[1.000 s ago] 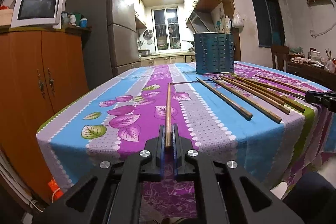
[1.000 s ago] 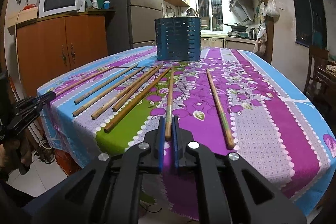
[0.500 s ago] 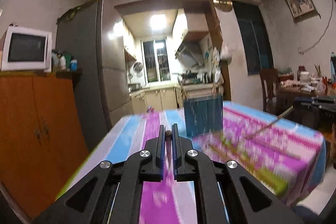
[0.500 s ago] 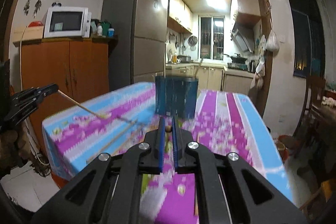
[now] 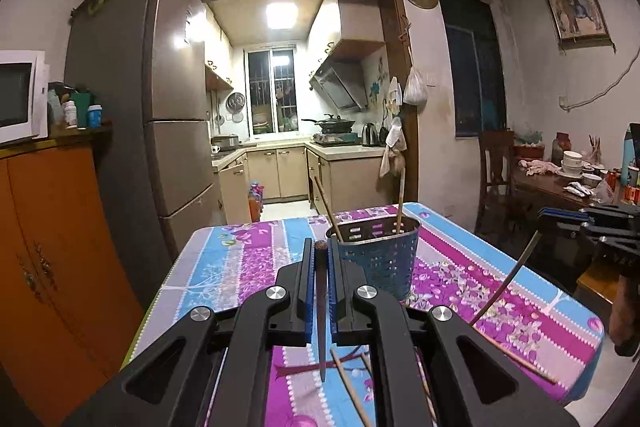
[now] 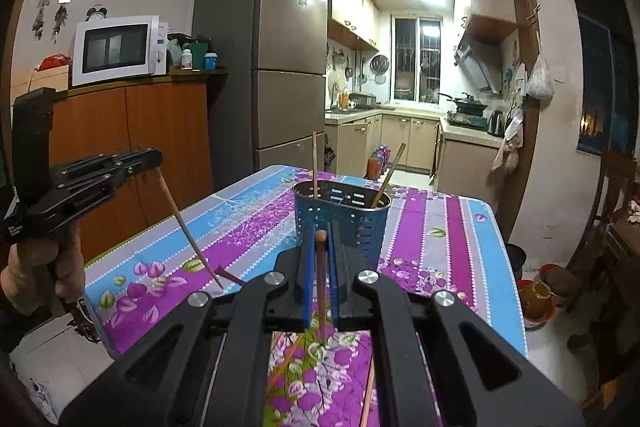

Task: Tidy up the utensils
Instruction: 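Carry both chopsticks over the holder and lower them into it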

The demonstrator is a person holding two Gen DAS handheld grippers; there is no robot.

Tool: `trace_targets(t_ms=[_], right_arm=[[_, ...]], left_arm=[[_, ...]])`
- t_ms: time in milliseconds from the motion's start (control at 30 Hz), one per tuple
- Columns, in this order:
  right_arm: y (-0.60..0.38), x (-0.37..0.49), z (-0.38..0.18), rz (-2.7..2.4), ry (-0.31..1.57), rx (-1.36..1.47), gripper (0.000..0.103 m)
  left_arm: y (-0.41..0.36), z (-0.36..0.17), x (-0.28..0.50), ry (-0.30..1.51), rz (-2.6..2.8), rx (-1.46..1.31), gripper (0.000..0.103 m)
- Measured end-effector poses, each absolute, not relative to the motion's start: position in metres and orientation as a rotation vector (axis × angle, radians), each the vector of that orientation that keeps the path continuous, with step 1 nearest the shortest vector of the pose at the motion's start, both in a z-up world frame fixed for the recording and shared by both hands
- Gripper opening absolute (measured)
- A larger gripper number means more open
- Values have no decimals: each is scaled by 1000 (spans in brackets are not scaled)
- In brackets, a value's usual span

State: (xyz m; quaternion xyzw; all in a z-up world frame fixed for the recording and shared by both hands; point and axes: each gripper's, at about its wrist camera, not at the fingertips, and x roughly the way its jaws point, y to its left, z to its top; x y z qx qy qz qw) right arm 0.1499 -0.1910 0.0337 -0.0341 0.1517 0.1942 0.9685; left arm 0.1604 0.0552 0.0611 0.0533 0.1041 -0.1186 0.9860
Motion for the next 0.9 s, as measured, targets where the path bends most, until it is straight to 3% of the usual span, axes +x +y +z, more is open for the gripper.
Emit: trace_targets(t_ms=[300,733,900], right_arm=[[-191,185,76,390,317,-60,5],[-200,251,201,356,309,-61,5],[-201,283,211,333,321,-59,5]], left_arm=[[45,118,191,236,-264,85,7],[17,237,259,194,-287,30,7],[-2,247,293,217,-288,35,7]])
